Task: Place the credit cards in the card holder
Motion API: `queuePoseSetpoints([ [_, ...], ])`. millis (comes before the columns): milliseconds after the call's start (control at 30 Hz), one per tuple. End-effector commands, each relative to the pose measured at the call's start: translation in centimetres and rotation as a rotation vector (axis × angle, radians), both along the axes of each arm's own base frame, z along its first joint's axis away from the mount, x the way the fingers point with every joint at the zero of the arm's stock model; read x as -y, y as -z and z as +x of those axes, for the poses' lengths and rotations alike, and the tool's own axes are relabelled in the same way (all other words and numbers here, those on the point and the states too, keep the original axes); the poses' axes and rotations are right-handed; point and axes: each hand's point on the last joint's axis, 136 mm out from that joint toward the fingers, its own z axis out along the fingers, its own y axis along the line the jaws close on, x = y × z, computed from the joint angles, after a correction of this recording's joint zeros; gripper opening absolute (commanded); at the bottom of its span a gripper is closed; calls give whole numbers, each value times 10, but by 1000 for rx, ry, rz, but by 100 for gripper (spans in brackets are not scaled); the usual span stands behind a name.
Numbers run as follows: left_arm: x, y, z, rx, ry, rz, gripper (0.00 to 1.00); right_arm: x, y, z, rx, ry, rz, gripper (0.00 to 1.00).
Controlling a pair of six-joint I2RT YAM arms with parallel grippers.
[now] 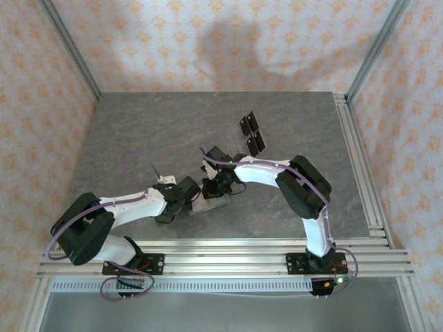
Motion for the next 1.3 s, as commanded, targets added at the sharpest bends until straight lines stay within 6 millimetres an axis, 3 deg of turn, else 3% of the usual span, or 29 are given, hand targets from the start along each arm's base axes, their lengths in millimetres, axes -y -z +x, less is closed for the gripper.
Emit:
queuePoseSetpoints([
  [0,-7,5,3,-8,12,56,100,15,-5,9,43,64,-3,9],
  [267,-7,0,23,-1,42,62,100,41,0,7,33,142,-16,10],
  [433,-4,-10,33,16,57,49,100,37,-17,10,55,149,23,10],
  [633,-10,-29,23,64,20,3,100,26,-39,13,79,114,56,8],
  [900,-27,-21,-3,44,-45,-6,100,4,-29,13,57,62,50,8],
  [1267,-25,-4,-8,16,-47,-21,100,-5,-6,9,19,49,19,7],
])
